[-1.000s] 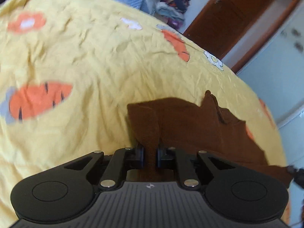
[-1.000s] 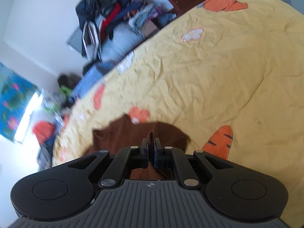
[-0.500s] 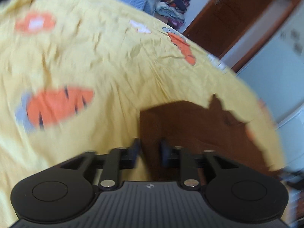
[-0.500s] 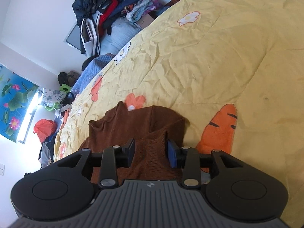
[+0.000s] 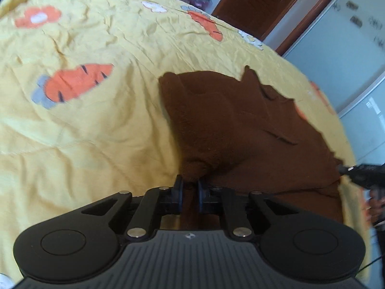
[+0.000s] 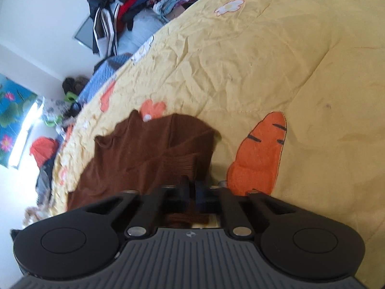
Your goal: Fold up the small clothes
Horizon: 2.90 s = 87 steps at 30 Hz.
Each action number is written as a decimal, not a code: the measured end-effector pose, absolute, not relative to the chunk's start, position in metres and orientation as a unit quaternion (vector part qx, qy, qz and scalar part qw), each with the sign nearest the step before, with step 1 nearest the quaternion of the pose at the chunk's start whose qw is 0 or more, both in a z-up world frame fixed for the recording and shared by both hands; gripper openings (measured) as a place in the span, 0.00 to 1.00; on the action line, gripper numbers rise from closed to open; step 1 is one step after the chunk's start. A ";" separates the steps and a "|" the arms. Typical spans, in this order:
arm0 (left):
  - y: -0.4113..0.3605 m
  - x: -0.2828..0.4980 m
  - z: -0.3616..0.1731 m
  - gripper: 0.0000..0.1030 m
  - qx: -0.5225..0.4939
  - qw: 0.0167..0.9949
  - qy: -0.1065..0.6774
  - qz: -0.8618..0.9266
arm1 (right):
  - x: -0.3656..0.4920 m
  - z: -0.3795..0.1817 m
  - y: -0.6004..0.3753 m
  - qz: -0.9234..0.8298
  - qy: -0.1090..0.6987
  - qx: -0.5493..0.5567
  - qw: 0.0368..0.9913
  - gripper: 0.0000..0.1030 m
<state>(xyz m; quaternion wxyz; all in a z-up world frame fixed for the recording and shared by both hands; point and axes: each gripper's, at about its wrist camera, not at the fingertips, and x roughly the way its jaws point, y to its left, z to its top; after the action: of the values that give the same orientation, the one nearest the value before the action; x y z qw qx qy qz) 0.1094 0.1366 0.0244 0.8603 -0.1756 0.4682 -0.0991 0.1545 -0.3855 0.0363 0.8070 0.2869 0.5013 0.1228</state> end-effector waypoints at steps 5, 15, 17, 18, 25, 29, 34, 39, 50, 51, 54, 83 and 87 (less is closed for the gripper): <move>0.146 0.101 0.025 0.10 -0.175 0.862 0.468 -0.090 | 0.151 0.053 -0.384 0.136 0.477 0.290 0.819 0.11; 0.170 0.084 0.032 0.14 -0.219 0.858 0.459 -0.077 | 0.166 0.085 -0.282 0.263 0.454 0.303 0.796 0.71; 0.179 0.073 0.043 0.14 -0.218 0.868 0.439 -0.076 | 0.163 0.087 -0.296 0.261 0.438 0.334 0.792 0.69; 0.181 0.070 0.049 0.14 -0.218 0.874 0.427 -0.078 | 0.163 0.085 -0.305 0.257 0.433 0.353 0.789 0.69; 0.146 0.091 0.062 0.14 -0.202 0.883 0.409 -0.114 | 0.155 0.059 -0.318 0.193 0.457 0.349 0.795 0.69; 0.119 0.103 0.058 0.14 -0.205 0.878 0.413 -0.131 | 0.151 0.064 -0.298 0.207 0.448 0.325 0.807 0.69; 0.115 0.102 0.052 0.14 -0.211 0.872 0.422 -0.129 | 0.154 0.067 -0.289 0.218 0.457 0.314 0.803 0.69; 0.119 0.092 0.054 0.14 -0.196 0.876 0.420 -0.128 | 0.145 0.069 -0.298 0.207 0.470 0.282 0.810 0.69; 0.112 0.092 0.048 0.14 -0.203 0.871 0.428 -0.134 | 0.131 0.035 -0.306 0.185 0.496 0.342 0.776 0.15; 0.111 0.092 0.048 0.14 -0.203 0.870 0.428 -0.135 | 0.133 0.035 -0.301 0.184 0.489 0.347 0.779 0.14; 0.113 0.092 0.047 0.14 -0.203 0.870 0.429 -0.131 | 0.138 0.040 -0.285 0.211 0.459 0.389 0.770 0.14; 0.081 0.121 0.044 0.15 -0.146 0.908 0.374 -0.119 | 0.155 0.028 -0.267 0.237 0.456 0.385 0.767 0.62; 0.066 0.147 0.037 0.15 -0.107 0.911 0.390 -0.084 | 0.169 0.030 -0.254 0.250 0.442 0.409 0.758 0.66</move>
<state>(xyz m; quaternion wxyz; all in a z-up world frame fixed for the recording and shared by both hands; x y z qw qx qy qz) 0.1468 0.0662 0.0367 0.9109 -0.1069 0.3895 -0.0845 0.1691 -0.2544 0.0300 0.7585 0.4087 0.4420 0.2497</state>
